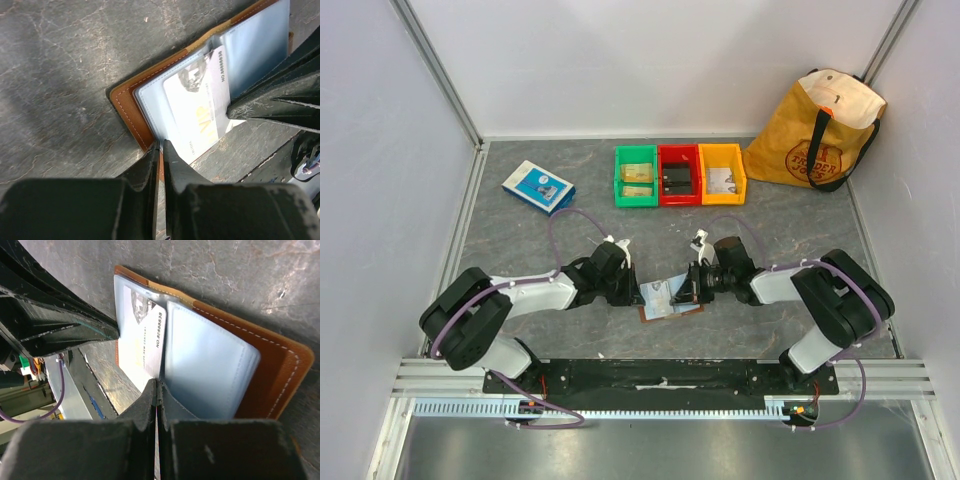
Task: Take the credit cards out of the card holder
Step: Remove the credit card from the card holder.
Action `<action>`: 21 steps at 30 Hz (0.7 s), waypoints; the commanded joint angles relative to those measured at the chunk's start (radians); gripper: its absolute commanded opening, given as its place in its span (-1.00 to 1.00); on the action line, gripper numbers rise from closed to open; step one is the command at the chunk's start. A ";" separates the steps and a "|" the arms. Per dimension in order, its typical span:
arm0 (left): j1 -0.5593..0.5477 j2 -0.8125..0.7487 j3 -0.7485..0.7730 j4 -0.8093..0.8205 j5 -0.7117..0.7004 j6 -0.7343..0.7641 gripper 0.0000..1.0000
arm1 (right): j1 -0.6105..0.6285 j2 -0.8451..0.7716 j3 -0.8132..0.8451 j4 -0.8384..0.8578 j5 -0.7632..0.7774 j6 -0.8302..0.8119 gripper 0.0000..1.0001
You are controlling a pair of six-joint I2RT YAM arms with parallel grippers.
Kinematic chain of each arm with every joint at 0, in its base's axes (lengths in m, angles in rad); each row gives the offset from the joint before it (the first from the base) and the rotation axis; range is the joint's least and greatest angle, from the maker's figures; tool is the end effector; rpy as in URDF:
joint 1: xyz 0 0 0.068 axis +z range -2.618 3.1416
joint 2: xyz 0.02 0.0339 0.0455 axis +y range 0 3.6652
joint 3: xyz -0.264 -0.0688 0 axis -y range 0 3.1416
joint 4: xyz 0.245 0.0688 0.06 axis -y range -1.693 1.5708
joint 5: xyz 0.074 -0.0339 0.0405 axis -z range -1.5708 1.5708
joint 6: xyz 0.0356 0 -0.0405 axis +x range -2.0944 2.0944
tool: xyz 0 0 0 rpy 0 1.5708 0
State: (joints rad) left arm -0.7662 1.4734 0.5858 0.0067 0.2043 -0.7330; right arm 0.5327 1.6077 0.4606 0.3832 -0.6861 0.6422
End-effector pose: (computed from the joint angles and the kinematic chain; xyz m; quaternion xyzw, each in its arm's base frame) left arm 0.1858 -0.1888 0.1401 0.0500 0.9355 -0.2994 0.1808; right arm 0.2112 0.1507 0.1084 -0.0845 0.8721 0.4624 0.1363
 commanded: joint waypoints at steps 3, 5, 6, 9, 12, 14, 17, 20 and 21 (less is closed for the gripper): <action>-0.002 -0.010 -0.015 -0.106 -0.072 0.017 -0.75 | -0.005 -0.081 0.027 -0.139 0.062 -0.090 -1.00; -0.002 -0.025 -0.017 -0.100 -0.072 0.007 -0.74 | -0.007 -0.098 0.033 -0.151 0.065 -0.093 -1.00; -0.004 -0.041 -0.015 -0.097 -0.072 0.007 -0.69 | -0.005 -0.106 0.035 -0.155 0.066 -0.092 -1.00; -0.013 -0.079 0.002 -0.083 -0.069 -0.003 -0.58 | -0.005 -0.108 0.044 -0.158 0.065 -0.093 -0.94; -0.038 -0.113 0.032 -0.059 -0.080 -0.016 -0.52 | -0.005 -0.095 0.047 -0.156 0.063 -0.093 -0.92; -0.048 -0.116 0.054 -0.036 -0.080 -0.025 -0.51 | -0.005 -0.092 0.043 -0.144 0.065 -0.088 -0.92; -0.062 -0.087 0.088 -0.010 -0.083 -0.029 -0.51 | -0.005 -0.089 0.038 -0.135 0.063 -0.081 -0.92; -0.067 -0.026 0.108 0.019 -0.080 -0.029 -0.57 | -0.005 -0.089 0.036 -0.135 0.063 -0.081 -0.92; -0.065 0.005 0.105 0.032 -0.080 -0.032 -0.60 | -0.005 -0.089 0.036 -0.138 0.063 -0.081 -0.92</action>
State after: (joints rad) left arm -0.8257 1.4059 0.6521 -0.0372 0.1478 -0.7380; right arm 0.5323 1.5196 0.4763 0.2440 -0.6315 0.5732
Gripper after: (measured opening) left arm 0.224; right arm 0.041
